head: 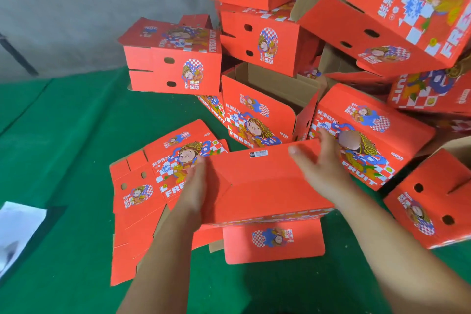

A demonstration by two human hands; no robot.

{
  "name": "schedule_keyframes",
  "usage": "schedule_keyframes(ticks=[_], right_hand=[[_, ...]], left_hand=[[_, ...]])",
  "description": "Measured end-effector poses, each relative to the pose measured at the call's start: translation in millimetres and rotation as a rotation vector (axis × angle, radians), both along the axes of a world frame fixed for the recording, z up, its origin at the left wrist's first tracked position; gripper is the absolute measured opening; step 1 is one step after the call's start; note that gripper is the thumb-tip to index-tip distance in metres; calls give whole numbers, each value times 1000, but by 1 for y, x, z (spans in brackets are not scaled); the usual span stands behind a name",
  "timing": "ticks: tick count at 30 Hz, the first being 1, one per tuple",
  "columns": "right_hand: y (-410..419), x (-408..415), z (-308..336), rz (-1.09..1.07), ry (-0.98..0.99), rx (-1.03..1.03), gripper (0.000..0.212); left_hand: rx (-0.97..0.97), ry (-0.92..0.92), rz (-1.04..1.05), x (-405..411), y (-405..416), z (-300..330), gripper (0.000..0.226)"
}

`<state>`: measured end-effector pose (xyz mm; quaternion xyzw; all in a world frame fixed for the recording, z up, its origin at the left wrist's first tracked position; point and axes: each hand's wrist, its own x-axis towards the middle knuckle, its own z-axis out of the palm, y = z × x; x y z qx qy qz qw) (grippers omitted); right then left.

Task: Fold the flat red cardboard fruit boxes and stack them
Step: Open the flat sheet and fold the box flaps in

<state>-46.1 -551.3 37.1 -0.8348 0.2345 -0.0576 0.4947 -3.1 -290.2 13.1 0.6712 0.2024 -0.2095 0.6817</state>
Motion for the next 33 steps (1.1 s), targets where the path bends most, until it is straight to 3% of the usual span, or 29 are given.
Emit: schedule_keyframes(ticks=[1,3,5,7,8,9,10,11,13,16,19,21,25,27,28,30,33], right_hand=[[-8,0,9,-123,9,211,73],[-34,-17,18,-227,79,594,54],[-44,-36,25,-157,210,928,59],[-54,-50,29,-93,200,1047,64],[-58,-52,29,-59,191,1004,77],[-60,-53,34,-46,187,901,101],[-64,-56,37,-44,133,823,110],[-68,-53,40,-45,65,840,95],[-65,-52,42,-17,22,919,56],[-53,-63,31,63,46,958,49],[-27,-69,23,-77,-40,714,31],[-10,-72,24,-70,-172,582,31],[12,-75,34,-1,-358,321,37],[17,-72,41,19,-394,269,41],[17,-71,45,34,-415,264,42],[11,-70,54,77,-454,243,44],[-1,-69,65,153,-473,145,48]], left_hand=[[-114,127,-50,-5,1,6,79],[-191,181,-80,-9,2,10,82],[-143,100,-40,-11,-4,17,84],[-109,-42,-31,-20,-12,30,74],[-104,-118,-50,-24,-13,35,63],[-102,-206,-56,-26,-13,41,44],[-104,-309,-76,-28,-8,44,21],[-124,-398,-104,-31,-2,47,12],[-187,-540,-165,-39,8,50,40],[-201,-667,-130,-53,10,46,56],[-56,-647,-84,-56,9,39,69],[-51,-559,16,-52,14,36,69],[61,-498,37,-49,24,36,50],[157,-517,-1,-52,23,41,27],[171,-509,6,-53,23,42,29],[131,-452,94,-52,23,44,48],[-133,-360,99,-50,20,48,31]])
